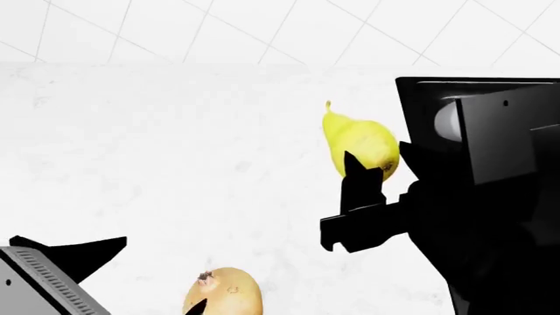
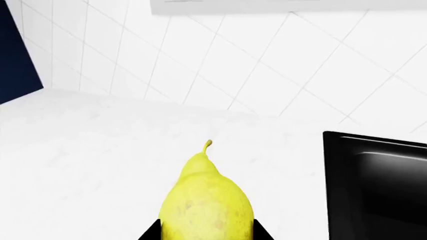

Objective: There is a mixed pile of frozen fruits and vegetables on the counter. Locate all the frozen vegetables and place the items in a bowl on the counter. Take all the frozen fruits and defrost them in a running sink.

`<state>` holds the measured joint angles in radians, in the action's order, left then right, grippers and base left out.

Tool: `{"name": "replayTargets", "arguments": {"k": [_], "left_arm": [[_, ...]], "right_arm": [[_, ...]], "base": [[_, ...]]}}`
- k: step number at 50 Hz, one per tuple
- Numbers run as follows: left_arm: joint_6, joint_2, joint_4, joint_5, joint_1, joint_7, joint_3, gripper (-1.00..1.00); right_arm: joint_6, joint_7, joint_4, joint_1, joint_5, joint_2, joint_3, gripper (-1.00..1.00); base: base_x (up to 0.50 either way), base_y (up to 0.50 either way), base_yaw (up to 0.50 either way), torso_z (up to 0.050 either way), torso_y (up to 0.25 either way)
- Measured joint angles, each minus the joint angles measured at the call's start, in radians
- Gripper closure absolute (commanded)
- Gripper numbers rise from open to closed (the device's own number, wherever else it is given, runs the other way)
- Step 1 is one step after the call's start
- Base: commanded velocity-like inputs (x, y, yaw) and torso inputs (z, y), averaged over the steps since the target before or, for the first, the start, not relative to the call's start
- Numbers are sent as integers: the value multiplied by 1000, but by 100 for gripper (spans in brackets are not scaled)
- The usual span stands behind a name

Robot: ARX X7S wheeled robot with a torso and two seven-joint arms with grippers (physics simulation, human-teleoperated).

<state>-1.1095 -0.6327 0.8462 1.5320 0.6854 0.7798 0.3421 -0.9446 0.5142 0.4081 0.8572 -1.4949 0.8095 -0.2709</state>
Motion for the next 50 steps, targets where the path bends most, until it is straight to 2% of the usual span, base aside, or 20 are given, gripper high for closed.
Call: {"name": "replayTargets", "arguments": {"k": [30,50], "left_arm": [[-22,98,-50,-194,-20,-91,141,-100],[21,136,-149,-359,-36,-189,231,-100]], "right_arm": [[23,-12,15,-52,8,7,0,100],[38,-28,15,-82,25,2,-9,100]], "base": [[0,0,0,0,0],[0,0,0,0,0]]}}
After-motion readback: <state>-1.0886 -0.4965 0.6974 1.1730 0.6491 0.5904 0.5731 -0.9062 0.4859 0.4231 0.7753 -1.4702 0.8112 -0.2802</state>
